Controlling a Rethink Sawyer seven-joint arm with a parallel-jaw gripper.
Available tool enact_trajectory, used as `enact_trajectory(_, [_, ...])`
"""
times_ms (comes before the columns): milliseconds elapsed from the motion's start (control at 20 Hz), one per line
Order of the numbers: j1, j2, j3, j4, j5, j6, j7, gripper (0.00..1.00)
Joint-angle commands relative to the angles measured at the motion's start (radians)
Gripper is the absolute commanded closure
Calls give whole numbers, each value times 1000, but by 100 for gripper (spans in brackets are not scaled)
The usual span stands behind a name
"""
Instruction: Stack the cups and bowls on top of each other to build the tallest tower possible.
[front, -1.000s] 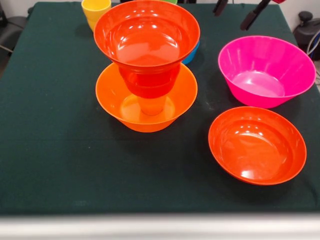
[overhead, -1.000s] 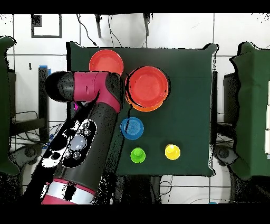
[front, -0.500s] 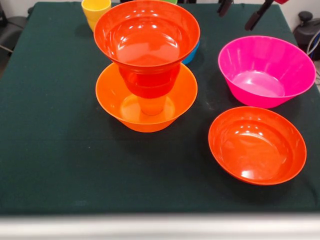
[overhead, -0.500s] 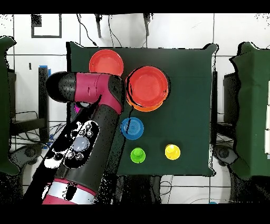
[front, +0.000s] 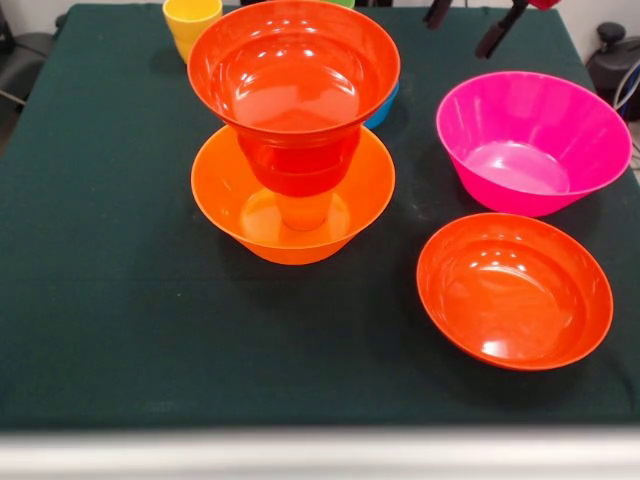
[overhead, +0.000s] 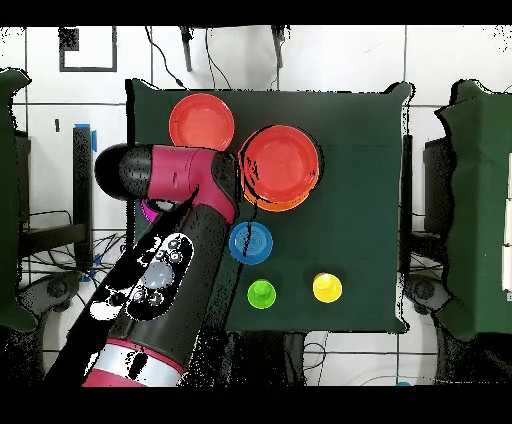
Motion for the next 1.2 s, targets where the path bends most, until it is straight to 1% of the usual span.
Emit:
enact_trajectory(50, [14, 41, 126, 94, 13, -41, 181, 0])
enact_trajectory(450, [25, 38, 130, 125, 20, -59, 192, 0])
enact_trajectory(1200, [29, 59, 128, 138, 18, -100, 198, 0])
